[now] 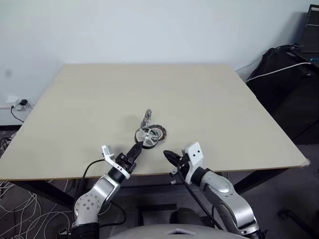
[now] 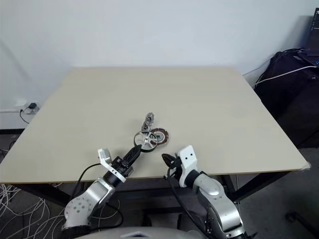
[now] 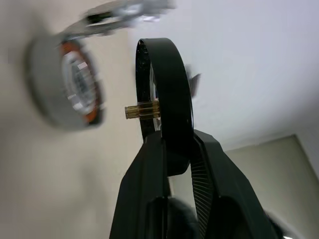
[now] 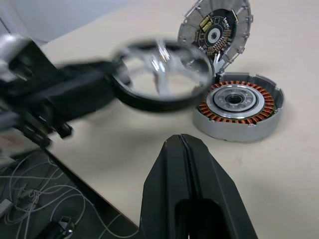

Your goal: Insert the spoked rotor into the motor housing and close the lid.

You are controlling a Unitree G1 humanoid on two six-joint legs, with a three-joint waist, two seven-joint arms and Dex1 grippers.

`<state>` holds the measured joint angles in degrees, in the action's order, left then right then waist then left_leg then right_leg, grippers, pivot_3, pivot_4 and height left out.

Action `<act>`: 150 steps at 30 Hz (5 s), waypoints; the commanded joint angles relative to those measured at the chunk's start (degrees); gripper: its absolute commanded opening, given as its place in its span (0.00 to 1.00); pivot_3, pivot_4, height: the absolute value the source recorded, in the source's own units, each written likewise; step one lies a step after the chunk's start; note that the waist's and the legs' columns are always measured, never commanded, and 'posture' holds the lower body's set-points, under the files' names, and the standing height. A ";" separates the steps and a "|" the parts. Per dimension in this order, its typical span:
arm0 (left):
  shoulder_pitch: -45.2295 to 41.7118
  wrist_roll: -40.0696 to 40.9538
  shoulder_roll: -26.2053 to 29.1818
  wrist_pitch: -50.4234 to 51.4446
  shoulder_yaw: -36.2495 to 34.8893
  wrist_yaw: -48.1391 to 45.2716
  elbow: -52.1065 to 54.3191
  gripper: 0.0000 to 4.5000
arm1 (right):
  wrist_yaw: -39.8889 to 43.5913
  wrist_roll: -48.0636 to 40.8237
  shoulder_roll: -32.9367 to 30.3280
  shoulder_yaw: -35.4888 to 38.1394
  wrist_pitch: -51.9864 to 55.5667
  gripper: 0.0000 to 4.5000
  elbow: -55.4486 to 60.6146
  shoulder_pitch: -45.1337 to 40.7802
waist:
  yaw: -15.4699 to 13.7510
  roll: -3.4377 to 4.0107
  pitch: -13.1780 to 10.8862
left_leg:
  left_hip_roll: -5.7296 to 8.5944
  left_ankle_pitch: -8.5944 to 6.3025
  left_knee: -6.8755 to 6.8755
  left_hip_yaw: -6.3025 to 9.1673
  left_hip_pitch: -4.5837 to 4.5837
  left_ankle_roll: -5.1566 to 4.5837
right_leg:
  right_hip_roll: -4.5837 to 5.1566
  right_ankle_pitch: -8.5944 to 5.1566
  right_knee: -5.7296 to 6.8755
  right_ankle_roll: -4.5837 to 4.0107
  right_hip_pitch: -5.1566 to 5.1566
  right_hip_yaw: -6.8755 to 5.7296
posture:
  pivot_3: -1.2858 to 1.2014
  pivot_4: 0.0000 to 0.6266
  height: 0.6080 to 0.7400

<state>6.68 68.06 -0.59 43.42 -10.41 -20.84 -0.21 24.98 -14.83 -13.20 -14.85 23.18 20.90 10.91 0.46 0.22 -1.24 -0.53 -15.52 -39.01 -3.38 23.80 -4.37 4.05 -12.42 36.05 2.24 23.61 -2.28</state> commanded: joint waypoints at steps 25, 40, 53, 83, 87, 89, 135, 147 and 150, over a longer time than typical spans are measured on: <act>-13.89 -4.81 -8.94 -4.05 -0.05 2.67 -10.49 0.08 | -0.15 -0.08 0.75 0.38 -1.23 0.00 0.72 -0.91 | 0.00 -0.05 -0.02 | 0.04 0.02 -0.07 -0.01 -0.03 -0.02 | -0.11 0.22 0.00 -0.18 -0.07 0.03 | 0.52 0.00 1.00; -18.32 -5.82 -10.69 -7.75 0.49 2.99 -15.84 0.08 | -0.75 0.18 1.06 0.04 -0.79 0.00 1.62 -0.62 | -0.04 -0.05 -0.01 | 0.04 0.05 -0.13 -0.02 -0.04 -0.07 | -0.36 0.25 0.01 -0.13 -0.12 0.03 | 0.52 0.00 1.00; -19.86 -7.37 -11.01 -8.15 0.98 3.81 -18.26 0.08 | -1.22 0.13 1.00 -0.14 -0.90 0.00 1.69 -0.73 | 0.02 -0.06 0.01 | 0.04 0.09 -0.16 -0.03 -0.07 -0.13 | -0.40 0.27 0.01 -0.10 -0.16 0.06 | 0.52 0.00 1.00; -21.73 -9.11 -11.57 -8.23 0.60 1.98 -22.34 0.08 | -1.86 0.34 0.93 -0.06 -0.91 0.00 2.26 -0.30 | 0.02 -0.08 0.02 | 0.04 0.16 -0.18 -0.04 -0.07 -0.26 | -0.40 0.29 0.02 -0.09 -0.17 0.07 | 0.52 0.00 1.00; -21.83 -9.29 -11.56 -8.35 0.39 1.97 -22.53 0.37 | -1.79 0.33 0.91 -0.04 -0.94 0.00 2.19 -0.37 | 0.02 -0.08 0.02 | 0.04 0.16 -0.18 -0.03 -0.08 -0.26 | -0.40 0.29 0.03 -0.09 -0.18 0.07 | 0.52 0.00 1.00; -21.95 -9.48 -11.63 -8.43 0.25 2.01 -22.68 0.53 | -1.76 0.32 0.90 0.02 -0.95 0.00 2.12 -0.45 | 0.00 -0.08 0.02 | 0.04 0.16 -0.19 -0.03 -0.08 -0.26 | -0.40 0.29 0.03 -0.09 -0.18 0.07 | 0.52 0.00 1.00; -1.62 -52.55 7.28 -39.82 20.66 -5.38 0.07 0.40 | -11.49 9.82 5.66 0.85 0.59 0.00 -11.61 -12.28 | 0.12 0.35 0.37 | -0.03 0.09 -0.12 -0.19 -0.18 0.02 | -0.20 0.46 0.10 -0.21 -0.04 0.27 | 0.52 0.00 1.00; 0.46 -62.73 6.71 -56.12 20.27 -0.02 -5.07 0.01 | -12.73 12.91 9.76 1.90 0.59 0.00 -31.19 -27.48 | 0.16 0.43 0.40 | -0.02 0.09 -0.08 -0.22 -0.13 0.02 | -0.12 0.47 0.10 -0.23 0.05 0.30 | 0.52 0.00 1.00; 0.67 -63.17 6.80 -57.55 20.50 -0.36 -5.18 0.01 | -12.19 12.92 10.72 2.03 -0.41 0.00 -35.43 -30.70 | 0.22 0.44 0.41 | -0.02 0.10 -0.08 -0.22 -0.13 0.01 | -0.12 0.47 0.11 -0.23 0.04 0.29 | 0.52 0.00 1.00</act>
<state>7.86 5.29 6.29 -11.94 9.73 -20.83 -6.38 12.56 -2.13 -3.12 -13.74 24.20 -13.94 -17.67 0.68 0.66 -0.84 -0.55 -15.42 -39.09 -3.60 23.66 -4.36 3.93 -11.95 36.17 2.01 23.65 -1.99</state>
